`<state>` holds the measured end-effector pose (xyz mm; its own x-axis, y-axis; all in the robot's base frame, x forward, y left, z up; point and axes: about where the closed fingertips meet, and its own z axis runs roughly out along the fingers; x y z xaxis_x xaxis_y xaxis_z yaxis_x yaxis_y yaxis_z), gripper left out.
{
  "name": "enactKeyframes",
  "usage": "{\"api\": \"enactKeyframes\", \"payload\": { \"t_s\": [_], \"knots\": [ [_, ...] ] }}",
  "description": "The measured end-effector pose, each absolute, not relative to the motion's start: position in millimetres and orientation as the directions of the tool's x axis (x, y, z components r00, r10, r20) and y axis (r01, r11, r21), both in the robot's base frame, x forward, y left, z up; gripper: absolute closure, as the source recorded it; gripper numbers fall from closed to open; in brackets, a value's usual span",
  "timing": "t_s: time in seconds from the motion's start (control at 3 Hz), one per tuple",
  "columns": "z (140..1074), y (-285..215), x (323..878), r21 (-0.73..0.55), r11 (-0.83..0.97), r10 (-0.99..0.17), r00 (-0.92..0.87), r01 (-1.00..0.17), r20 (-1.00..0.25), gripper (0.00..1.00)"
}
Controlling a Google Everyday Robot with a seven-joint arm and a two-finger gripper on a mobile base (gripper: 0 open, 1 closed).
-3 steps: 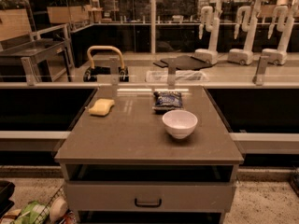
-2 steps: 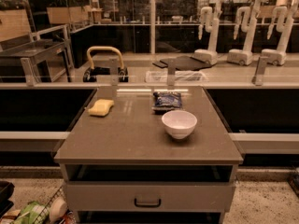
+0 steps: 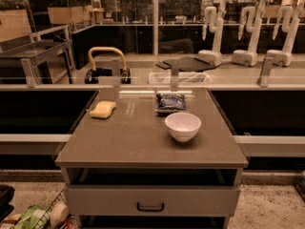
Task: Pick green can from bottom drawer and place on counter
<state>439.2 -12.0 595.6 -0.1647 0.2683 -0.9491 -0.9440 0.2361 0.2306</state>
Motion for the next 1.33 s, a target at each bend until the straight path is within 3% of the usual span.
{"api": "enactKeyframes", "payload": {
  "t_s": [0.33,0.67,1.33],
  "knots": [
    [698.8,-30.8,450.5,0.159,0.253,0.279,-0.085,-0.954,-0.956,1.0],
    [825.5,-5.0,471.4,0.096,0.246,0.285,-0.022,-0.965,-0.958,1.0],
    [961.6,96.4,532.1,0.079,0.289,0.244,-0.007,-0.954,-0.97,1.0]
  ]
}}
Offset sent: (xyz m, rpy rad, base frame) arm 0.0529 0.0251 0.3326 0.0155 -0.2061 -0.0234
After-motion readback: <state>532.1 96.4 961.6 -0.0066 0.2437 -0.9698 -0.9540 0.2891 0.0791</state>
